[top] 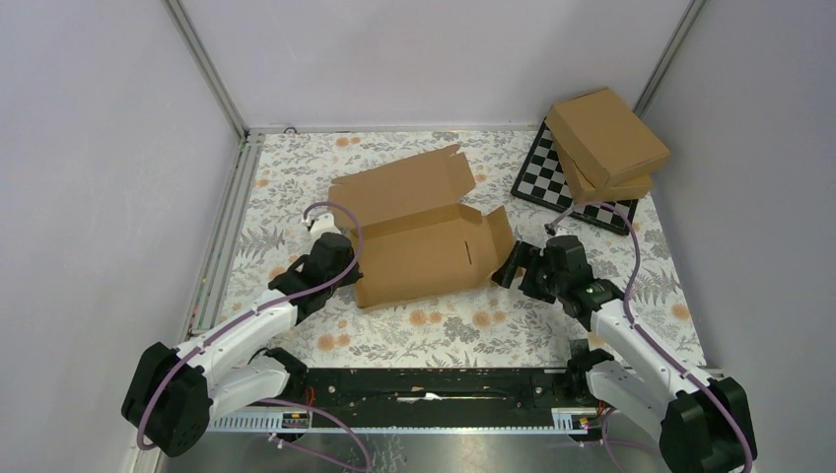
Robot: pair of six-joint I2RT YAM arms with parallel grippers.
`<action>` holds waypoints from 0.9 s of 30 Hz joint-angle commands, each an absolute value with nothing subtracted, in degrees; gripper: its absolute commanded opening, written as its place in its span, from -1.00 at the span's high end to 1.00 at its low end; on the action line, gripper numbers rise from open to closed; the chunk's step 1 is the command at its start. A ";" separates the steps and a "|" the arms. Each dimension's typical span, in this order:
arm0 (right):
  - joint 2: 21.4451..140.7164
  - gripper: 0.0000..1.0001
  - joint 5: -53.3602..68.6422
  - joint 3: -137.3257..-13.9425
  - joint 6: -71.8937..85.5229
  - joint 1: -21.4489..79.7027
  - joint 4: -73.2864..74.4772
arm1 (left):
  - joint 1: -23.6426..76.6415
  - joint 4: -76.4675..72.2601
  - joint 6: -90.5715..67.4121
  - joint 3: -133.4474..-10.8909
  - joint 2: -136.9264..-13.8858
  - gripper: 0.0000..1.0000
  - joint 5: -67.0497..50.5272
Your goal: Fold the paper box
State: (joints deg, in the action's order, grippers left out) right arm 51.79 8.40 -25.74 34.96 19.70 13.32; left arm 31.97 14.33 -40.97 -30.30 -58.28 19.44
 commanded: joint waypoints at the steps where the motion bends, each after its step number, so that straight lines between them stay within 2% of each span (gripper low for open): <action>1: 54.19 -0.99 9.69 -30.19 37.25 22.17 7.77 | 31.90 6.77 -37.18 -33.27 -58.58 1.00 13.92; 7: 60.18 -0.99 8.70 -33.12 37.93 25.39 4.82 | 31.90 2.67 -35.26 -32.12 -57.89 1.00 8.72; 13: 61.00 -0.99 8.66 -34.04 36.46 26.28 3.95 | 31.90 1.04 -34.40 -31.34 -57.92 1.00 6.18; 22: 54.72 -0.99 0.50 -34.97 29.02 26.19 9.90 | 31.86 4.04 -35.19 -31.93 -59.37 1.00 10.70; 27: 49.46 -0.99 -8.11 -35.03 28.38 26.08 13.09 | 31.82 2.56 -35.73 -30.63 -59.18 1.00 10.74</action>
State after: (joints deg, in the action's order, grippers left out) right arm 53.54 0.82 -32.67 30.79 25.85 10.24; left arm 31.86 7.22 -34.96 -30.30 -59.75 10.44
